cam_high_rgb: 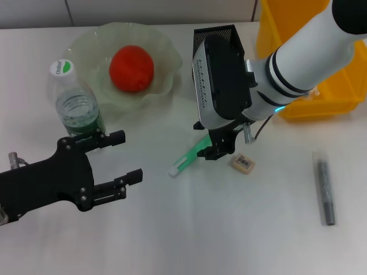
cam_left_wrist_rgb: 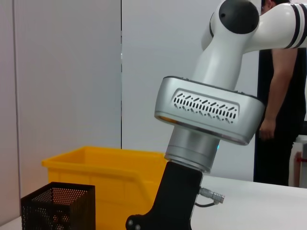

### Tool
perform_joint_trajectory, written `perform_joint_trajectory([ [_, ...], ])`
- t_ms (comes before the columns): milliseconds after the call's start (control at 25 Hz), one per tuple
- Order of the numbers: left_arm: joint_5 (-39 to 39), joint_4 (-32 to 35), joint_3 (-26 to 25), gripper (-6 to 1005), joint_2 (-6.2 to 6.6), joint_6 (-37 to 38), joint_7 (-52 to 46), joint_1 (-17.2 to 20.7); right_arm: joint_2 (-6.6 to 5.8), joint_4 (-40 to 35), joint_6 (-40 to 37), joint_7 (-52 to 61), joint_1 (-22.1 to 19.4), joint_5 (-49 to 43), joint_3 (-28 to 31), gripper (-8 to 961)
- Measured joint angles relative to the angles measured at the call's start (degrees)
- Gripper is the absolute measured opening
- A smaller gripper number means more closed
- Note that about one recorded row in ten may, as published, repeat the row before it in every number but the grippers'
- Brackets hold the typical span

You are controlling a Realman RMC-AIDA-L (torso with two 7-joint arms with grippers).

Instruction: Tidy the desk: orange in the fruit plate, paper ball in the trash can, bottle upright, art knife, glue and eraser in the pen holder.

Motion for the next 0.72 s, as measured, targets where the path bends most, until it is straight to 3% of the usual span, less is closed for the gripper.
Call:
perform_joint_trajectory([
  [520,0.0,-0.35,0.11,737,0.0,-0.03,0.0,-0.23,0.05,5.65,-2.38,-1.19,2.81,1.12,-0.08,571],
  [720,0.0,-0.34,0.21,735,-0.05,-0.08,0.0,-0.24,0.03,7.0,-2.73,-1.38,3.45,1.21,-0.08,448],
])
